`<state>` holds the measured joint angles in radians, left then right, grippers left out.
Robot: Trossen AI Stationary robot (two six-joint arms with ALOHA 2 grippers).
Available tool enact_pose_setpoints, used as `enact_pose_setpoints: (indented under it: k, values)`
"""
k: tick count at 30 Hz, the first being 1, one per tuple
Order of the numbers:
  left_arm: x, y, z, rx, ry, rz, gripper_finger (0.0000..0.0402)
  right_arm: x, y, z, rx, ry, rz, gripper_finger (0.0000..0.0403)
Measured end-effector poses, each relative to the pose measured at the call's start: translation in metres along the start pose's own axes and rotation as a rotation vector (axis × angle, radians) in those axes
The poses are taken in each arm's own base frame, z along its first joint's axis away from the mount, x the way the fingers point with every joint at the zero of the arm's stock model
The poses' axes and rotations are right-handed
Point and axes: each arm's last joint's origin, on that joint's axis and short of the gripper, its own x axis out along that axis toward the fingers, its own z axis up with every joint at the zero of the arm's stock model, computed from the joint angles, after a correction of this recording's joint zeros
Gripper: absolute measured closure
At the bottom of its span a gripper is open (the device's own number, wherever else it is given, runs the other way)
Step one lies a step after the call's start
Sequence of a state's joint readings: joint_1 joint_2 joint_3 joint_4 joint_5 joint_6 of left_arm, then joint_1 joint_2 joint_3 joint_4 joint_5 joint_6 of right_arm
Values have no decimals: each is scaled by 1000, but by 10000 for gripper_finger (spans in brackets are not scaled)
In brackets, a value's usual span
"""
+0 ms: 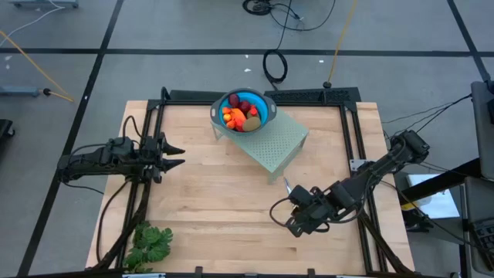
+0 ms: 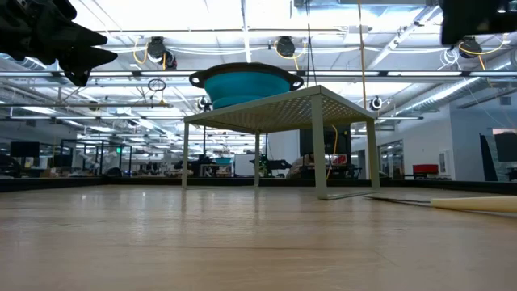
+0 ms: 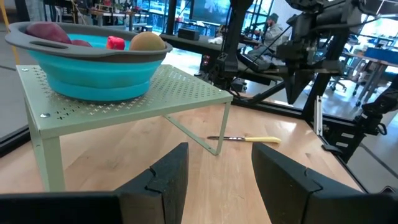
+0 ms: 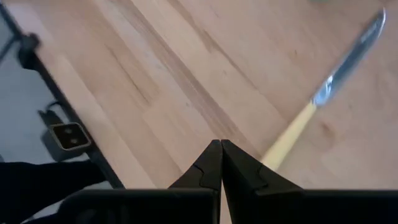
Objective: Pick & Place Fruit
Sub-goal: Put the knife on the shelf
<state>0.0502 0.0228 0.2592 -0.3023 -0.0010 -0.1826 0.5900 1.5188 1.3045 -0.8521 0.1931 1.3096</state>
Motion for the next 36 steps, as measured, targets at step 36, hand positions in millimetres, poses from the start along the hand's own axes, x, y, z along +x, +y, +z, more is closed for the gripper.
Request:
enact_pose_setpoints:
  k: [36]
  values:
    - [0,0,1,-16,-15,-6,224,37,-31,-12,245,294,-218,366]
